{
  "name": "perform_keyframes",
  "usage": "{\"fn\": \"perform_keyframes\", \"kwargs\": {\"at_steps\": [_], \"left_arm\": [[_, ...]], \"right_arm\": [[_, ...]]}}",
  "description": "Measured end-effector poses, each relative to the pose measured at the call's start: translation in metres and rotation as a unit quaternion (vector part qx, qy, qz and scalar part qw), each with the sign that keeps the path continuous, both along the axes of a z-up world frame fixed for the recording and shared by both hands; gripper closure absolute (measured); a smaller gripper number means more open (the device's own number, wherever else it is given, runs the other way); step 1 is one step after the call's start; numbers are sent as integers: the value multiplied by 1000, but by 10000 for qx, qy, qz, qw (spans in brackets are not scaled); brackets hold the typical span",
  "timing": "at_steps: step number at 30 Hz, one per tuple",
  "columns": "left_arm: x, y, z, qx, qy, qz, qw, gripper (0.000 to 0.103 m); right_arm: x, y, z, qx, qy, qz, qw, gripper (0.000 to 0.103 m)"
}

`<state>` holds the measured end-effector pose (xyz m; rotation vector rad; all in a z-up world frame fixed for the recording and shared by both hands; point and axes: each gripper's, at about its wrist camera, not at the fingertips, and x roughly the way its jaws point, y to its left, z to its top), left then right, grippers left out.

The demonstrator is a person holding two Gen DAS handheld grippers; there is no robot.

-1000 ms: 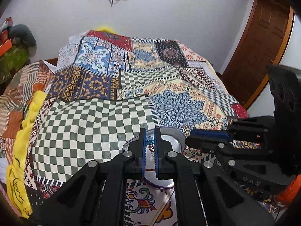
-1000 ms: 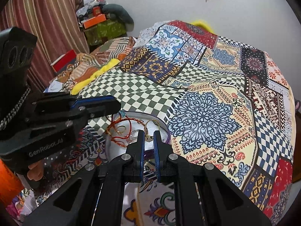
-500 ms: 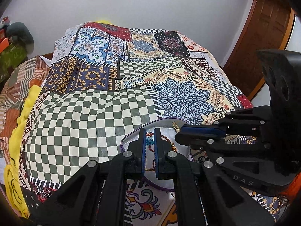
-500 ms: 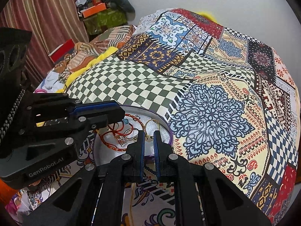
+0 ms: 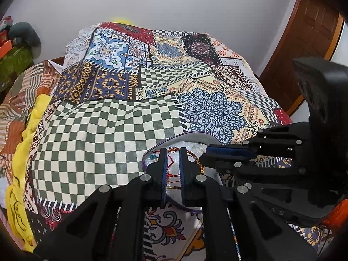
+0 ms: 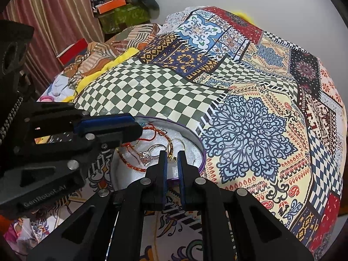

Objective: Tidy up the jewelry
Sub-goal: 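Open both grippers to drop the jewelry into the purple tin, then move both grippers back to the last rings on the spread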

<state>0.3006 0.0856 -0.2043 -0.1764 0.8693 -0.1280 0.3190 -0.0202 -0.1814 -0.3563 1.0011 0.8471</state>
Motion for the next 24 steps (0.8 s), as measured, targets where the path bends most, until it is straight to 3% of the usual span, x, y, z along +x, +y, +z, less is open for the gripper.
{"fn": "perform_keyframes", "kwargs": {"at_steps": [3, 4, 10, 16, 24], "left_arm": [[-6, 4, 6, 29, -53, 92, 9999, 76], [-8, 5, 7, 30, -67, 117, 9999, 75], [-22, 5, 19, 122, -103, 149, 9998, 75], [-45, -3, 41, 226, -265, 107, 9993, 71], [-77, -26, 53, 290, -309, -248, 9988, 71]], "right_arm": [[-3, -5, 8, 40, -38, -97, 9999, 91], [-4, -9, 12, 82, -67, -130, 9999, 91], [-20, -26, 39, 190, -351, -308, 9987, 90], [-42, -44, 62, 304, -627, -499, 9963, 75], [-72, -60, 63, 249, -789, -535, 9951, 75]]}}
